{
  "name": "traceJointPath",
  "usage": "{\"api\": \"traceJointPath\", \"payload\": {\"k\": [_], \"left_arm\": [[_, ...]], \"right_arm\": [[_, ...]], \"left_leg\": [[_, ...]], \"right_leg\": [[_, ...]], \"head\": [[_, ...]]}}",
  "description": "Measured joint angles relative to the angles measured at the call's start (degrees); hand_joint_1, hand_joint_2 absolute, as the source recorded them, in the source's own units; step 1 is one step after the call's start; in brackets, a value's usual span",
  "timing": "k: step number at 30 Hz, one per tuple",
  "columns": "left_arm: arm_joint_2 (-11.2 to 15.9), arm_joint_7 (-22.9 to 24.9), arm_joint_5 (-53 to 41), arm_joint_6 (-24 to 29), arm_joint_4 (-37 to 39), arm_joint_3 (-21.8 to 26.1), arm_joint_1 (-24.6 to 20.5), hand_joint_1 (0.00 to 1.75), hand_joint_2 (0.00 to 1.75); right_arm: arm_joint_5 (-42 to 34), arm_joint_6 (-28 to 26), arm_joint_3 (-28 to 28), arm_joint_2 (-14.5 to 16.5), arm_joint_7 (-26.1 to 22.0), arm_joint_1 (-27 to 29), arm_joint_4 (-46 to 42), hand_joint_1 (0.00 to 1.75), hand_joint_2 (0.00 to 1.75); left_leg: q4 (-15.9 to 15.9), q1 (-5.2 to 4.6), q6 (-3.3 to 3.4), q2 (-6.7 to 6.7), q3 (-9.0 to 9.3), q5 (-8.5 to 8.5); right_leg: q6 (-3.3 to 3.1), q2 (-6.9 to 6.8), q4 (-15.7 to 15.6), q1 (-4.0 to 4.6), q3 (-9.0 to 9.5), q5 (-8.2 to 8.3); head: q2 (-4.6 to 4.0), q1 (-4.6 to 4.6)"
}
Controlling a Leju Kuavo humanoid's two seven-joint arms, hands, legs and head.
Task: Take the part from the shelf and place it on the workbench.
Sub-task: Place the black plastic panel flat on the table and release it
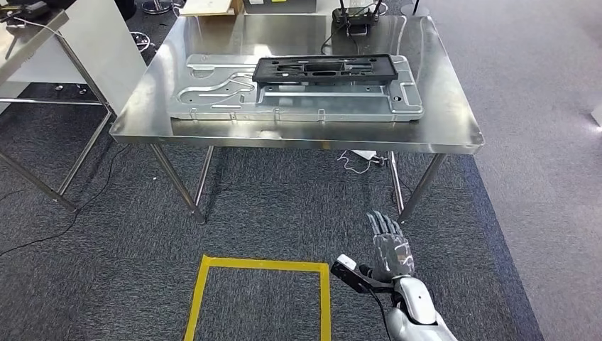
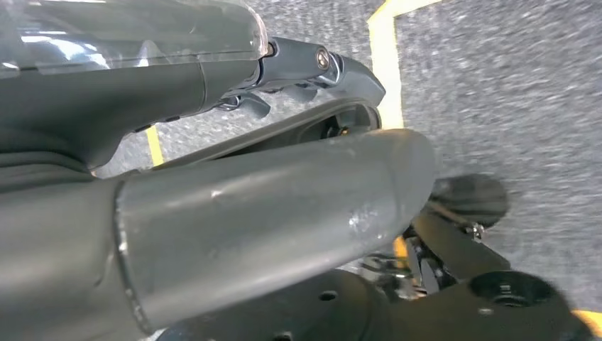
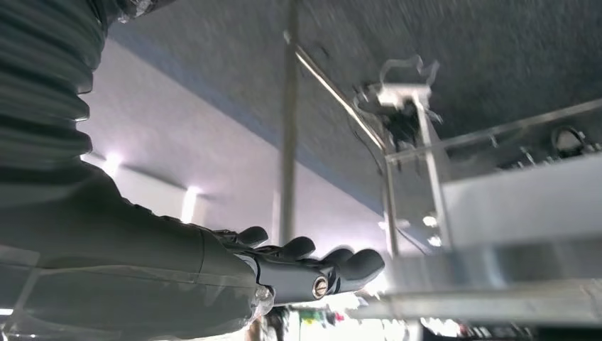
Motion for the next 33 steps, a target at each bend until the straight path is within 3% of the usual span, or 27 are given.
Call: {"api": "traceJointPath", "payload": {"k": [1,2,3,4,5,6,8,9,11,12,13,15,16,17,18,19,20,21,23,24,26,27,28,31,32,33], "left_arm": [[-0.01,0.0,0.05,0.05,0.0,0.08,0.0,0.0,0.0],[-0.01,-0.01,0.14,0.12,0.0,0.22,-0.01,0.0,0.0],[-0.01,-0.03,0.3,0.17,0.0,0.43,-0.02,0.0,0.0],[-0.01,-0.09,0.49,0.21,0.0,0.66,-0.02,0.0,0.0],[0.0,-0.18,0.73,0.26,0.0,0.86,-0.05,0.0,0.0],[0.01,-0.3,0.99,0.32,0.0,1.02,-0.09,0.0,0.0],[0.01,-0.62,1.51,0.47,0.0,1.39,-0.23,0.0,0.0],[-0.01,-0.78,1.76,0.56,0.0,1.68,-0.26,0.0,0.0],[-0.14,-0.97,2.23,0.75,0.01,2.34,-0.16,0.0,0.0],[-0.22,-0.98,2.4,0.89,0.01,2.63,-0.1,0.0,0.0],[-0.3,-0.97,2.63,1.06,0.02,2.89,-0.02,0.0,0.0],[-0.39,-0.95,3.03,1.37,0.02,3.45,0.1,0.0,0.0],[-0.4,-0.94,3.26,1.49,0.02,3.74,0.17,0.0,0.0],[-0.42,-0.94,3.41,1.57,0.02,4.0,0.21,0.0,0.0],[-0.44,-0.94,3.58,1.66,0.02,4.22,0.24,0.0,0.0],[-0.47,-0.94,3.75,1.74,0.02,4.44,0.27,0.0,0.0],[-0.51,-0.94,3.87,1.81,0.02,4.67,0.26,0.0,0.0],[-0.56,-0.94,3.95,1.88,0.02,4.89,0.27,0.0,0.0],[-0.67,-0.91,3.92,1.97,0.02,5.2,0.21,0.0,0.0],[-0.71,-0.89,3.84,1.99,0.02,5.27,0.2,0.0,0.0],[-0.75,-0.85,3.74,2.0,0.02,5.39,0.21,0.0,0.0],[-0.75,-0.85,3.72,2.0,0.02,5.46,0.3,0.0,0.0],[-0.76,-0.85,3.71,2.0,0.02,5.54,0.43,0.0,0.0],[-0.86,-0.83,3.69,2.07,0.02,5.67,0.62,0.0,0.0],[-0.89,-0.77,3.68,2.16,0.02,5.69,0.61,0.0,0.0],[-0.91,-0.68,3.66,2.28,0.02,5.71,0.61,0.0,0.0]], "right_arm": [[-0.72,-0.52,-0.88,0.19,-0.57,0.86,0.51,0.0,1.75],[-1.8,-1.05,-1.92,0.38,-1.33,1.71,1.11,0.0,1.75],[-3.35,-1.53,-3.11,0.6,-2.38,2.52,1.79,0.0,1.31],[-5.42,-1.98,-4.51,0.87,-3.83,3.26,2.57,0.0,0.87],[-7.77,-2.38,-5.97,1.19,-5.54,3.87,3.4,0.0,0.44],[-10.45,-2.64,-7.44,1.52,-7.5,4.4,4.3,0.0,0.0],[-15.81,-2.91,-10.59,2.23,-11.72,5.26,6.5,0.0,0.0],[-18.65,-2.96,-12.49,2.61,-13.96,5.73,7.93,0.0,0.0],[-23.74,-3.15,-16.7,3.27,-18.08,6.69,11.25,0.0,0.0],[-25.99,-3.17,-18.87,3.5,-19.85,7.22,12.99,0.0,0.0],[-27.99,-2.98,-21.13,3.66,-21.46,7.69,14.71,0.0,0.0],[-31.6,-1.64,-25.98,3.83,-24.02,8.44,18.08,0.0,0.0],[-33.3,-0.29,-28.57,3.86,-24.83,8.77,19.75,0.0,0.0],[-34.77,1.36,-31.04,3.87,-25.32,9.11,21.33,0.0,0.0],[-36.04,3.32,-33.47,3.88,-25.49,9.46,22.93,0.0,0.0],[-36.88,5.29,-35.74,3.87,-25.25,9.8,24.5,0.0,0.0],[-37.23,6.96,-37.74,3.87,-24.51,10.1,26.0,0.0,0.0],[-37.15,8.3,-39.44,3.86,-23.07,10.32,27.43,0.0,0.0],[-35.71,9.94,-41.79,3.9,-18.18,10.65,30.1,0.0,0.0],[-34.63,10.66,-42.46,3.97,-15.1,10.85,31.32,0.0,0.0],[-32.54,12.28,-43.07,4.37,-9.04,11.43,33.54,0.0,0.0],[-31.75,13.13,-43.14,4.67,-6.58,11.67,34.38,0.0,0.0],[-31.09,13.97,-43.17,5.01,-4.5,11.84,35.05,0.0,0.0],[-29.7,16.6,-43.19,6.32,0.62,12.1,36.59,0.0,0.0],[-29.47,17.55,-43.19,6.86,2.35,12.17,37.04,0.0,0.0],[-29.37,18.44,-43.19,7.37,4.02,12.24,37.42,0.0,0.0]], "left_leg": [[3.27,0.08,-0.19,0.01,-0.26,-1.36],[5.42,0.13,-0.31,0.01,0.09,-1.17],[5.88,0.14,-0.32,0.0,1.22,0.26],[4.33,0.14,-0.21,-0.01,3.37,2.01],[1.1,0.13,0.0,-0.06,6.36,3.01],[-3.44,0.02,0.28,-0.13,9.86,2.85],[-10.59,-0.29,0.9,-0.25,14.5,0.88],[-12.25,-0.51,1.23,-0.28,15.26,0.35],[-12.86,-0.42,2.1,-0.09,14.72,1.38],[-13.05,-0.34,2.63,0.07,14.19,2.15],[-13.23,-0.25,3.11,0.23,13.46,2.99],[-13.16,-0.41,3.69,0.36,11.58,4.46],[-13.06,-0.47,3.73,0.37,10.55,5.22],[-12.87,-0.5,3.67,0.38,9.47,5.96],[-12.56,-0.5,3.55,0.38,8.37,6.63],[-12.15,-0.46,3.38,0.38,7.24,7.19],[-11.67,-0.43,3.17,0.38,6.22,7.6],[-11.13,-0.47,2.9,0.34,5.31,7.9],[-10.19,-0.66,2.15,0.24,4.13,8.43],[-10.02,-0.72,1.71,0.18,3.84,8.82],[-9.99,-0.54,0.9,0.05,3.6,9.53],[-9.44,-0.4,0.56,-0.04,3.21,8.87],[-7.82,-0.25,0.21,-0.1,2.53,7.11],[2.24,0.08,-0.78,-0.11,-0.45,-0.42],[4.83,0.13,-0.97,-0.1,-0.76,-1.21],[5.51,0.14,-1.04,-0.07,-0.1,-0.85]], "right_leg": [[0.06,-0.02,0.12,0.03,-0.99,0.72],[0.14,-0.07,0.31,0.06,-1.99,1.4],[0.26,-0.12,0.55,0.06,-3.01,2.04],[0.42,-0.14,0.82,0.06,-4.05,2.64],[0.59,-0.15,1.14,0.06,-4.95,3.2],[0.84,-0.1,1.45,0.13,-5.73,3.71],[1.46,-0.09,1.76,0.19,-6.55,4.77],[1.85,-0.11,1.66,0.17,-6.67,5.34],[2.58,-0.05,1.54,0.01,-6.86,5.8],[2.85,0.09,2.34,-0.08,-7.23,4.46],[3.07,0.27,4.16,-0.16,-7.86,1.97],[3.38,0.52,10.67,-0.34,-9.33,-4.55],[3.56,0.56,14.18,-0.37,-9.75,-6.38],[3.71,0.58,16.73,-0.39,-9.6,-6.63],[3.81,0.59,17.7,-0.41,-8.7,-5.51],[3.84,0.59,16.85,-0.44,-6.89,-3.78],[3.77,0.58,14.09,-0.48,-4.09,-2.54],[3.61,0.58,9.98,-0.41,-0.5,-2.43],[3.0,0.7,2.28,-0.21,4.94,-4.6],[2.61,0.69,0.26,0.0,6.12,-5.51],[1.64,0.28,-0.47,-0.02,5.74,-5.23],[1.1,-0.05,-0.52,-0.1,5.37,-4.71],[0.62,-0.36,-0.61,-0.25,4.87,-4.12],[0.04,-1.31,-0.53,-0.13,3.18,-2.76],[0.06,-1.74,-0.43,-0.06,2.67,-2.46],[0.11,-2.22,-0.29,0.0,2.23,-2.24]], "head": [[0.0,0.0],[0.0,-0.01],[0.0,-0.01],[0.01,-0.02],[0.01,-0.02],[0.0,-0.02],[0.0,-0.01],[0.0,0.0],[0.0,0.02],[0.0,0.04],[0.0,0.07],[0.0,0.1],[0.0,0.09],[0.0,0.09],[0.0,0.09],[0.0,0.08],[0.01,0.09],[0.01,0.1],[0.01,0.08],[0.0,0.05],[0.0,0.07],[0.0,0.06],[0.0,0.04],[0.0,-0.02],[0.0,-0.01],[0.0,-0.02]]}}
